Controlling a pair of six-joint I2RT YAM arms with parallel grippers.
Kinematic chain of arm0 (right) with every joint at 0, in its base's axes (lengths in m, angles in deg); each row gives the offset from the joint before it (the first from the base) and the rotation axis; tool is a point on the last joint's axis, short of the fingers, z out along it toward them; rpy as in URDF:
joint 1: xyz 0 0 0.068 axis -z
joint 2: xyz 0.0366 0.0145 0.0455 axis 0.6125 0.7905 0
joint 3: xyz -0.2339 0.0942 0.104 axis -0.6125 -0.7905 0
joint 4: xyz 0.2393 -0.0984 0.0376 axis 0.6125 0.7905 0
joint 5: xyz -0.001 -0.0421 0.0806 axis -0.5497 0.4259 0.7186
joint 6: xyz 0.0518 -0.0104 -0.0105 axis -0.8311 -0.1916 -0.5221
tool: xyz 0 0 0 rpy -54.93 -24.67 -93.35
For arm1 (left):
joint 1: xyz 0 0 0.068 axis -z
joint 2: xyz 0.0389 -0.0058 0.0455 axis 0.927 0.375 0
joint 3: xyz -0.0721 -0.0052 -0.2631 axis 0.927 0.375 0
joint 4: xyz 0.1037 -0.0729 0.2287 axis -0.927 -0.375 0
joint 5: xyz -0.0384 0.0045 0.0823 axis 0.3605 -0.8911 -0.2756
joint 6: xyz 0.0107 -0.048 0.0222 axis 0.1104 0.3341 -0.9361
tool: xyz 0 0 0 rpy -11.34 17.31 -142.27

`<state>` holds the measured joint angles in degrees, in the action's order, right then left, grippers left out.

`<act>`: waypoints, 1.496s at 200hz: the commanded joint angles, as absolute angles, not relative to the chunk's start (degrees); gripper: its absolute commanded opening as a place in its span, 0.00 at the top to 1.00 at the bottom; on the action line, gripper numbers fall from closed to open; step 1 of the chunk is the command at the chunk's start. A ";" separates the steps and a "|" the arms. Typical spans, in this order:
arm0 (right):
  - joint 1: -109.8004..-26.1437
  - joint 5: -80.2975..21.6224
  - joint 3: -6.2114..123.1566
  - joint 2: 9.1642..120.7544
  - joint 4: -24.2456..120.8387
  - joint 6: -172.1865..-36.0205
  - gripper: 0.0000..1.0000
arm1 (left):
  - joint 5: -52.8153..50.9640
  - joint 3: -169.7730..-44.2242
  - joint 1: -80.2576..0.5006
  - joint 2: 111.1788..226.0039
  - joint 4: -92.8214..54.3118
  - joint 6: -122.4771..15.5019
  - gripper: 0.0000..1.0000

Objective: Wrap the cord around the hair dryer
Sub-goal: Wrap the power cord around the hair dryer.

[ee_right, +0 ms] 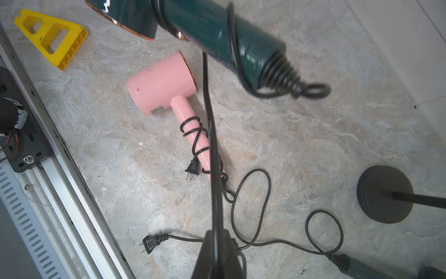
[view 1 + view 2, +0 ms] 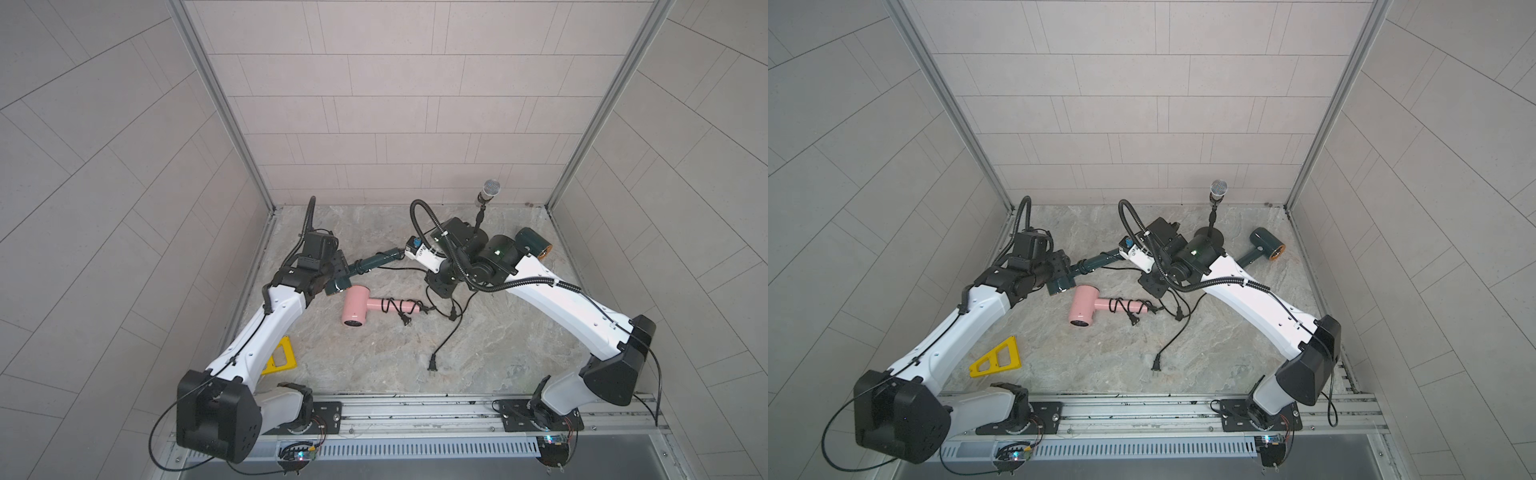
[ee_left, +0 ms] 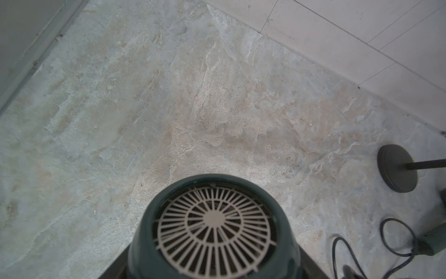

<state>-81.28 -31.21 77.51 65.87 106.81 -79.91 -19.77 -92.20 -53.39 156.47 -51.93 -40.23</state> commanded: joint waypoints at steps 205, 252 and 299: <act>-73.60 -20.10 92.44 74.32 105.62 -82.14 1.00 | 19.49 -99.63 -40.30 158.12 -58.18 -68.41 1.00; -71.97 -16.48 84.10 72.83 100.78 -86.68 1.00 | 24.16 -93.06 -40.43 152.03 -37.24 -51.82 1.00; -70.58 -13.70 75.55 70.61 98.83 -89.57 1.00 | 18.07 -94.24 -42.70 150.35 -34.88 -43.22 1.00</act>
<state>-72.10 -14.33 78.62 73.41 102.33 -86.01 18.11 -92.46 -41.10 153.19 -40.45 -49.69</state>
